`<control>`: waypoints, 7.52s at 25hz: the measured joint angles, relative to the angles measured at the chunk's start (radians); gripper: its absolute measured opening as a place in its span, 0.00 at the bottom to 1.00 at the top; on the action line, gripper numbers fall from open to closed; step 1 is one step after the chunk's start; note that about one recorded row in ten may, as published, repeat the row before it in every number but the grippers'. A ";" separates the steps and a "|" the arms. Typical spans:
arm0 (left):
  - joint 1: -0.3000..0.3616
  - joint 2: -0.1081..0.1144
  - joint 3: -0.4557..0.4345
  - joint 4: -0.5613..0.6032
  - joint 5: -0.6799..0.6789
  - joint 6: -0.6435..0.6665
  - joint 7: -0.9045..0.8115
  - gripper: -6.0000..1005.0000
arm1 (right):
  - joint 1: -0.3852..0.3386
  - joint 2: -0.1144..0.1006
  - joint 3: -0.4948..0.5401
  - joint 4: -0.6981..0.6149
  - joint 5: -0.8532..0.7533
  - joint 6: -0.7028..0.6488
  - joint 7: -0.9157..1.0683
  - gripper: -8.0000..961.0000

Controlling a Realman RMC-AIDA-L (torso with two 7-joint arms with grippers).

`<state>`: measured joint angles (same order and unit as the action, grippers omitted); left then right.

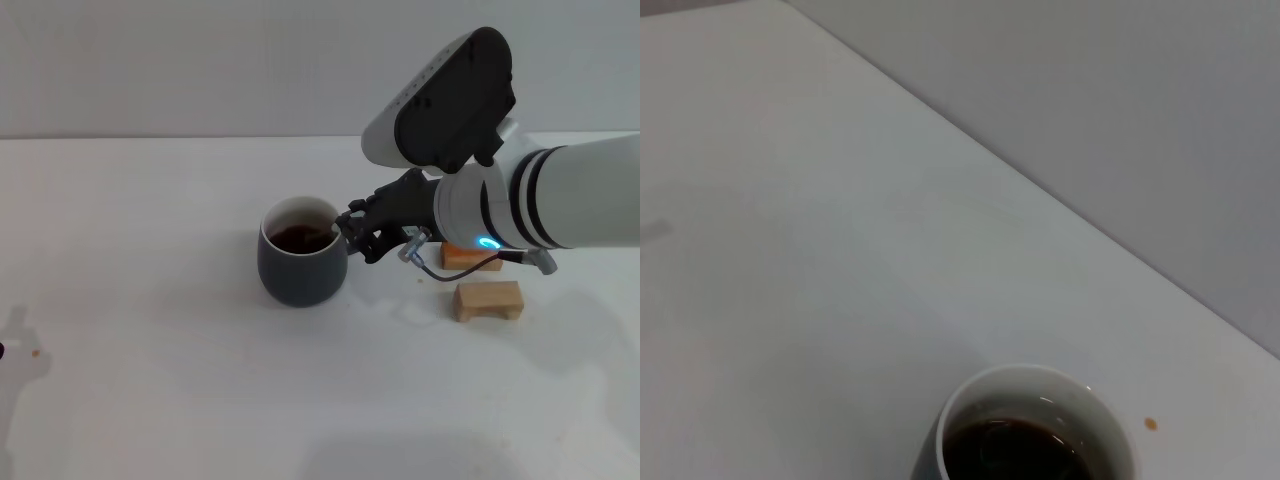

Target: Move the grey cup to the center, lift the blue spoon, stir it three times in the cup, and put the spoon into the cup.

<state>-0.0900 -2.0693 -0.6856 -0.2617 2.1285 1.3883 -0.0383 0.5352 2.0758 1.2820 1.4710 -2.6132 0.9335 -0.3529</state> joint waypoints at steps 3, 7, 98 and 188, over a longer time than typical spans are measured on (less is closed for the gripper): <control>-0.001 0.000 0.000 -0.001 0.000 -0.001 0.000 0.00 | -0.026 0.000 -0.005 0.034 -0.001 0.007 0.000 0.17; -0.001 0.000 0.000 -0.001 0.001 -0.001 0.000 0.00 | -0.041 0.000 -0.018 0.059 -0.001 0.017 -0.001 0.17; 0.024 0.001 -0.007 0.003 -0.005 0.049 0.000 0.00 | -0.531 -0.001 -0.146 -0.183 -0.174 -1.487 -0.002 0.46; 0.058 -0.002 -0.049 0.064 -0.070 0.163 0.022 0.00 | -0.491 0.015 -0.561 -1.102 0.460 -2.620 0.406 0.68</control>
<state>-0.0318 -2.0708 -0.7342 -0.1978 2.0586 1.5514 -0.0161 0.0440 2.0909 0.7208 0.3695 -2.1537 -1.6865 0.0528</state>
